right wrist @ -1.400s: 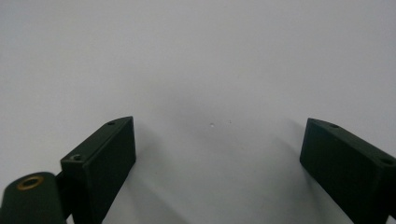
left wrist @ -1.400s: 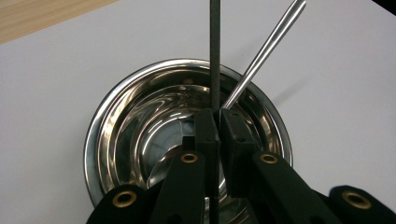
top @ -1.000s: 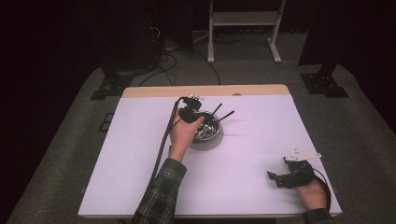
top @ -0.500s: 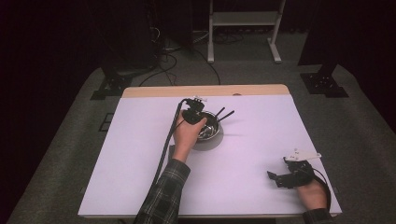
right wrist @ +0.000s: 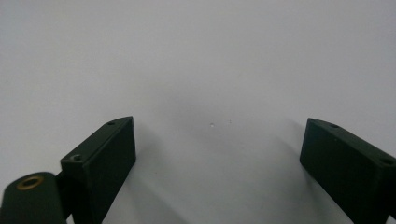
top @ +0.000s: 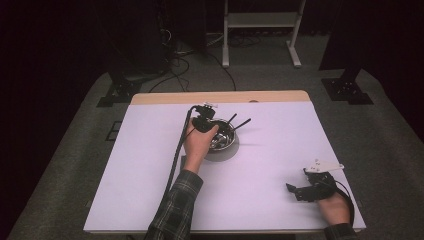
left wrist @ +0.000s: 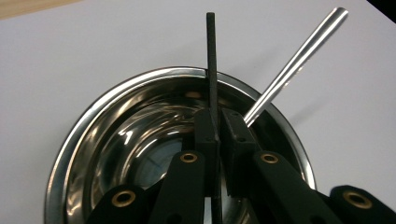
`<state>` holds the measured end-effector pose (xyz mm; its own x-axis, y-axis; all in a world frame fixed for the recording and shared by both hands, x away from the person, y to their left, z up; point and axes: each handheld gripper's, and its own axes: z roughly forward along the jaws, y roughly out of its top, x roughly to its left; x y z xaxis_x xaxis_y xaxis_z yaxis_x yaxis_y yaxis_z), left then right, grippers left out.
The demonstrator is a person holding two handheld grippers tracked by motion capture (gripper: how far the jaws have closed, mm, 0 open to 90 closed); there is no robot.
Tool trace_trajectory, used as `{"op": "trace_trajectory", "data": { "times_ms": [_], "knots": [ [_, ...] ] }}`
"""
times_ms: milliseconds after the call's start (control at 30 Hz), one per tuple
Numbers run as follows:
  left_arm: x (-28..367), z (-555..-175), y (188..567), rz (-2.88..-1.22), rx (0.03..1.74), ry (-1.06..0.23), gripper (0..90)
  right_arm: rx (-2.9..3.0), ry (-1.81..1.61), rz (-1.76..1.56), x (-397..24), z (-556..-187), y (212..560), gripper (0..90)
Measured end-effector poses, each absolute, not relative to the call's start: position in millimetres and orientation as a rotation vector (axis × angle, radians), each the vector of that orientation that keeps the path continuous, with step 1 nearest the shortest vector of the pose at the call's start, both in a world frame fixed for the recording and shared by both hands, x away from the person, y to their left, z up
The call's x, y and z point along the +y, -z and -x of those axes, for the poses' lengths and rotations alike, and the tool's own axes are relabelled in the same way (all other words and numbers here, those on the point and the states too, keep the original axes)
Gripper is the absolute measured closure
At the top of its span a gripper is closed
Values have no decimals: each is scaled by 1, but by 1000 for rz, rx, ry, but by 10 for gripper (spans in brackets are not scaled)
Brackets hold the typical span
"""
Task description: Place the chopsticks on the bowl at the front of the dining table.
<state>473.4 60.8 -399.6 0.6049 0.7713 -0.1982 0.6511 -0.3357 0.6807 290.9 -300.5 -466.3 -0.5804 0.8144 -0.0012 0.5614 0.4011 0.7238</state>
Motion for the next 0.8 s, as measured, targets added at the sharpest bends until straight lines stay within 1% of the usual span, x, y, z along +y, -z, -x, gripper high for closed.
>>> {"op": "trace_trajectory", "data": {
  "times_ms": [133, 267, 500, 667, 800],
  "knots": [
    [63, -474, 400, -2074, 1127, -205, 854, 2309, -987, -1189, -301, -291, 466, 91],
    [63, -474, 401, -2071, 1124, -200, 786, 2308, -987, -1188, -301, -291, 466, 91],
    [72, -470, 391, -2056, 1110, -197, 719, 2308, -987, -1188, -301, -291, 466, 91],
    [82, -463, 385, -2046, 1110, -193, 653, 2308, -987, -1188, -300, -291, 466, 91],
    [89, -457, 382, -2056, 1106, -190, 562, 2308, -987, -1188, -300, -291, 466, 91]
  ]
}}
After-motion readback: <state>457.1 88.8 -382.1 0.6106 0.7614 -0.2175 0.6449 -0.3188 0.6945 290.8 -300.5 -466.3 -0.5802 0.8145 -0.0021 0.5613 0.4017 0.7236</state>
